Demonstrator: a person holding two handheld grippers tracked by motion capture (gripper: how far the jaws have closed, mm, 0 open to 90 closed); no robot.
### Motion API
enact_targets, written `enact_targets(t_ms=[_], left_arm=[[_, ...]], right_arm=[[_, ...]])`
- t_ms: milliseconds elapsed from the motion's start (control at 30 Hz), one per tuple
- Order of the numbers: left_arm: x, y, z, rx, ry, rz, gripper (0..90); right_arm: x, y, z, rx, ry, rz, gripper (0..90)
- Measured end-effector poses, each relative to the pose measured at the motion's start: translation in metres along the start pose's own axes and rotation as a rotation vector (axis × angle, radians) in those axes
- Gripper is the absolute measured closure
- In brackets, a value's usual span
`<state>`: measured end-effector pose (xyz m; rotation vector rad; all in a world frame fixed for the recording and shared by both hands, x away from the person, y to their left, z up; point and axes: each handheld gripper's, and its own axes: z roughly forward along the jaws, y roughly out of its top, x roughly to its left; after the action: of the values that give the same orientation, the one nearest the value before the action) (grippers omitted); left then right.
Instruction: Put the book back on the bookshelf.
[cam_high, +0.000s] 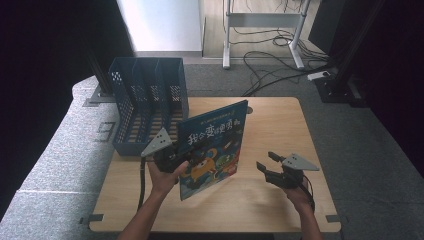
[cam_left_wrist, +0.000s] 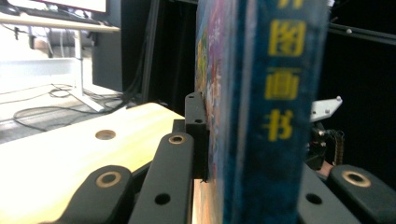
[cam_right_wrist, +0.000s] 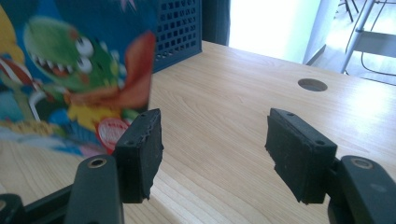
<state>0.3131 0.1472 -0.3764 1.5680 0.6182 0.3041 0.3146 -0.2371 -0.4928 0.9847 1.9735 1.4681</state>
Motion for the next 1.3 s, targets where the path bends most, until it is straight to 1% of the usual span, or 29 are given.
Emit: enact_targets(t_ms=[100, 200, 333, 400, 700, 833, 900, 1000, 1100, 1200, 1300], left_arm=[[0.003, 0.005, -0.007, -0.007, 0.007, -0.006, 82.7], [0.004, 0.009, -0.015, -0.021, 0.022, 0.002, 82.7], [0.007, 0.013, -0.023, -0.034, 0.038, 0.008, 82.7], [0.009, 0.014, -0.027, -0.041, 0.041, 0.004, 82.7], [0.015, 0.022, -0.038, -0.069, 0.069, -0.001, 82.7], [0.019, 0.027, -0.045, -0.074, 0.086, -0.002, 82.7], [0.020, 0.030, -0.048, -0.079, 0.092, -0.001, 82.7], [0.022, 0.034, -0.053, -0.090, 0.093, -0.003, 82.7], [0.024, 0.037, -0.058, -0.102, 0.098, -0.008, 82.7], [0.025, 0.039, -0.062, -0.109, 0.110, -0.006, 82.7], [0.027, 0.042, -0.065, -0.116, 0.111, 0.000, 82.7]], right_arm=[[-0.002, -0.002, 0.000, 0.007, -0.008, 0.008, 35.5], [-0.003, -0.004, 0.002, 0.013, -0.015, 0.016, 35.5], [-0.006, -0.007, 0.006, 0.046, -0.041, 0.027, 35.6], [-0.006, -0.009, 0.007, 0.058, -0.035, 0.037, 36.1], [-0.011, -0.018, 0.015, 0.115, -0.047, 0.068, 36.1], [-0.013, -0.022, 0.017, 0.155, -0.044, 0.084, 36.1], [-0.014, -0.024, 0.019, 0.180, -0.055, 0.088, 36.1], [-0.017, -0.028, 0.024, 0.239, -0.083, 0.108, 36.2], [-0.019, -0.032, 0.027, 0.266, -0.094, 0.122, 36.1], [-0.020, -0.034, 0.029, 0.282, -0.108, 0.135, 36.0], [-0.020, -0.035, 0.030, 0.287, -0.126, 0.133, 36.0]])
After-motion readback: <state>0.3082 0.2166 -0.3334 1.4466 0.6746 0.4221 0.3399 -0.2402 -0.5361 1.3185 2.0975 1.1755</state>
